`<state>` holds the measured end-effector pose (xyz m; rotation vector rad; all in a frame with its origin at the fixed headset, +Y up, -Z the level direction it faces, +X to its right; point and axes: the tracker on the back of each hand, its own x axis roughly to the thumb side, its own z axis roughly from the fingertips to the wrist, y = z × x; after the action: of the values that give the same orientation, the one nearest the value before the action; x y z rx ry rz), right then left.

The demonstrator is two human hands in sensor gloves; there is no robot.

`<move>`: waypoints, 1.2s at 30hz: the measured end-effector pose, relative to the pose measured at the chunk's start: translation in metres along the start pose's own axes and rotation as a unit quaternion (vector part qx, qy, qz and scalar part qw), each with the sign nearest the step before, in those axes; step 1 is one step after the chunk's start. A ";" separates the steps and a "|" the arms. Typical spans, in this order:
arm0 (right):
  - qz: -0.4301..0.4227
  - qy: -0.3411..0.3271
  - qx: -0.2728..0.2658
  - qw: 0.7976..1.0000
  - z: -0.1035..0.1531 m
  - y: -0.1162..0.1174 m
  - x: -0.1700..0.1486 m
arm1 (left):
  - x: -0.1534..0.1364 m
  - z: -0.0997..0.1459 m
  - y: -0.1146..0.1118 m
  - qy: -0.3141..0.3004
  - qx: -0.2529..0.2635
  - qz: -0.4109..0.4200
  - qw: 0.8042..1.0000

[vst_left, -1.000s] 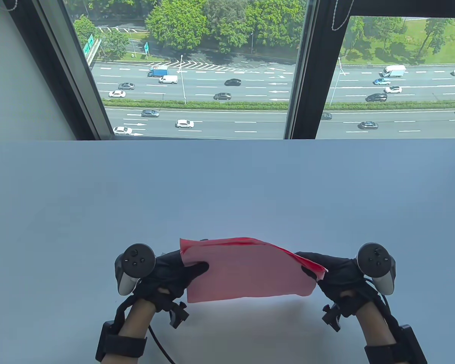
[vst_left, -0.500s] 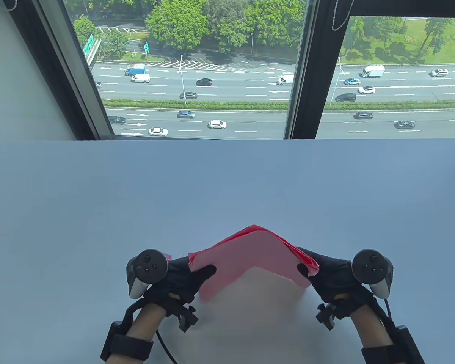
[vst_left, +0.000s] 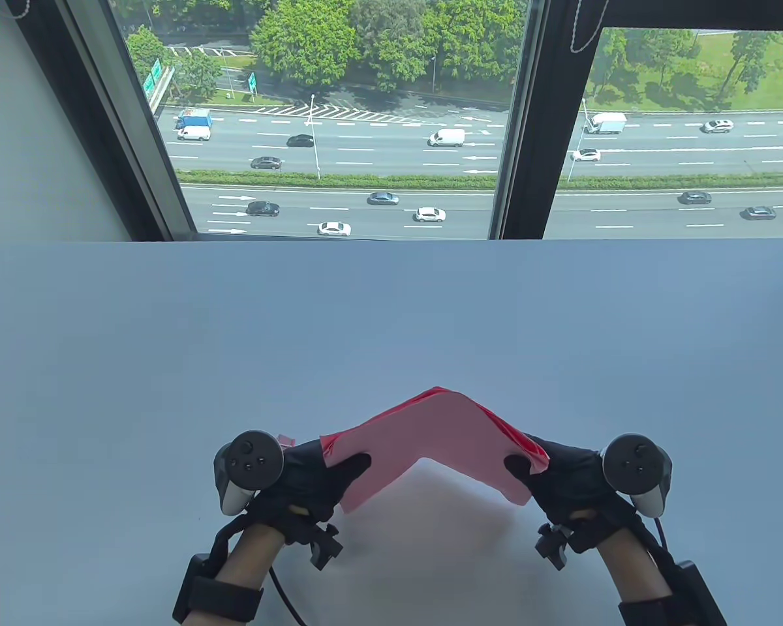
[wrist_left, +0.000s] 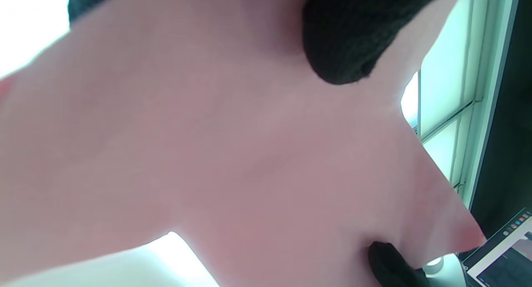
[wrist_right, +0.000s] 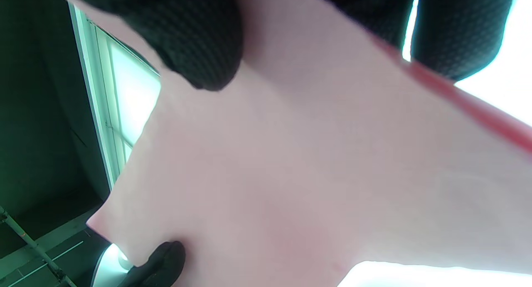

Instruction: Clip paper with binder clip (Left hand to clip)

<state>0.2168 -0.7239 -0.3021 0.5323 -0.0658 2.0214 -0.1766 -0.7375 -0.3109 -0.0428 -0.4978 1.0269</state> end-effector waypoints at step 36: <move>-0.184 0.088 0.123 0.971 -0.005 -0.013 -0.027 | -0.014 -0.003 -0.002 0.080 -0.190 0.136 0.969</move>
<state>0.2371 -0.7385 -0.3195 0.4774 0.3714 1.7109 -0.1796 -0.7499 -0.3185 -0.5452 -0.5442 1.1721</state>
